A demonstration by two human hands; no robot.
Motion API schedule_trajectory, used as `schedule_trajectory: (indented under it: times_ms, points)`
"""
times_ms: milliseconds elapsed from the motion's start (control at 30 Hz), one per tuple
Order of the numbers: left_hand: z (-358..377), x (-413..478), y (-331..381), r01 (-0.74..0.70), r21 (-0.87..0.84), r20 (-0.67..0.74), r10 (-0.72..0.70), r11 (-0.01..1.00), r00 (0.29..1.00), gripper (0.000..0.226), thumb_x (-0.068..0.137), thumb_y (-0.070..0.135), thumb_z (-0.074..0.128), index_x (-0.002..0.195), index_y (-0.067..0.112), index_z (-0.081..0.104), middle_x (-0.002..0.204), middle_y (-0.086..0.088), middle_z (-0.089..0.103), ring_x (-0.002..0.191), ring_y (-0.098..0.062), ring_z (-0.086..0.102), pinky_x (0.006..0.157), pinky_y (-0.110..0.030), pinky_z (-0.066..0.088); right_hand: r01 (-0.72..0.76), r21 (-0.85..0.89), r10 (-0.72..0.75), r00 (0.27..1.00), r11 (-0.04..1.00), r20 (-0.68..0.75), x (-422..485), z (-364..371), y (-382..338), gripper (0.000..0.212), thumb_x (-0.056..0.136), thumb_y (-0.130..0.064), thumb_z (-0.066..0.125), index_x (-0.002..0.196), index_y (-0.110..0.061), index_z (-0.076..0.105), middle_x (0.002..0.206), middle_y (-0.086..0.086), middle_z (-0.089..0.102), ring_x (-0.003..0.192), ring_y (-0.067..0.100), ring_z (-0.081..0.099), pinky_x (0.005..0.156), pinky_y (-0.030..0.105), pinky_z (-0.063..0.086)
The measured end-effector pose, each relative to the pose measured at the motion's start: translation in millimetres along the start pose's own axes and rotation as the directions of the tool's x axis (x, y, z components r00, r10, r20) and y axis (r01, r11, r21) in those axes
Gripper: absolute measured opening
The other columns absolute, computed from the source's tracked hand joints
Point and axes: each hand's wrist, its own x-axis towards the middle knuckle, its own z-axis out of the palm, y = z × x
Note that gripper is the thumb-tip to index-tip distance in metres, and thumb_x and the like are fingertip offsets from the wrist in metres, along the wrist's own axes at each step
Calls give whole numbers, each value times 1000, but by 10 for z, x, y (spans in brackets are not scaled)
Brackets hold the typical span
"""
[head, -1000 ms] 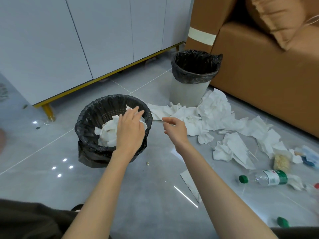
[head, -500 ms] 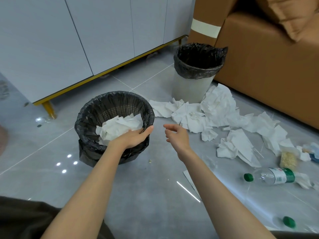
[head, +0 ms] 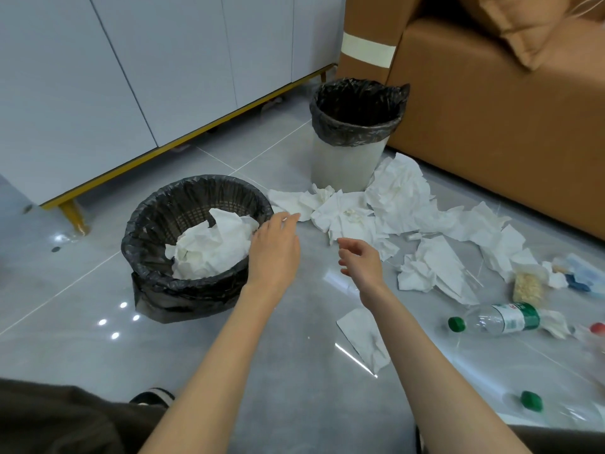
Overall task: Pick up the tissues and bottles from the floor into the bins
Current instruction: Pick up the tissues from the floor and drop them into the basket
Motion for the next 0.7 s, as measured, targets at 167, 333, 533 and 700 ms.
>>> schedule_trajectory:
  times_ms: [167,333,533,700]
  points:
    - [282,-128,252,-4,-101,128,17,995,992,43,97,13,40,139,21,41,135,0,47,117,-23,49,89,-37,43,-92,-101,82,991,991,-105,47,-383,467,25,87,-6,51,102,-21,63,113,4,64,98,22,60,89,39,51]
    - [777,-399,303,82,-111,376,-35,990,926,42,97,18,39,139,25,40,133,1,50,116,-21,52,90,-34,42,-273,-176,239,952,946,-192,-35,-721,1027,33,88,-4,47,116,-15,61,123,6,59,103,23,57,91,37,50]
    - [1254,-751,202,190,-141,589,-72,972,805,41,96,16,43,136,24,44,131,1,53,115,-19,54,96,-31,43,-341,-369,302,940,865,-161,-165,-848,1520,38,86,-5,51,121,-19,56,136,11,38,103,27,54,83,35,49]
    - [1426,-866,134,219,-156,671,-59,963,739,42,94,15,45,136,21,45,132,-1,53,115,-20,54,99,-31,41,-274,-544,268,959,793,-93,-207,-809,1690,39,86,-4,49,122,-16,60,139,6,36,126,28,37,105,32,36]
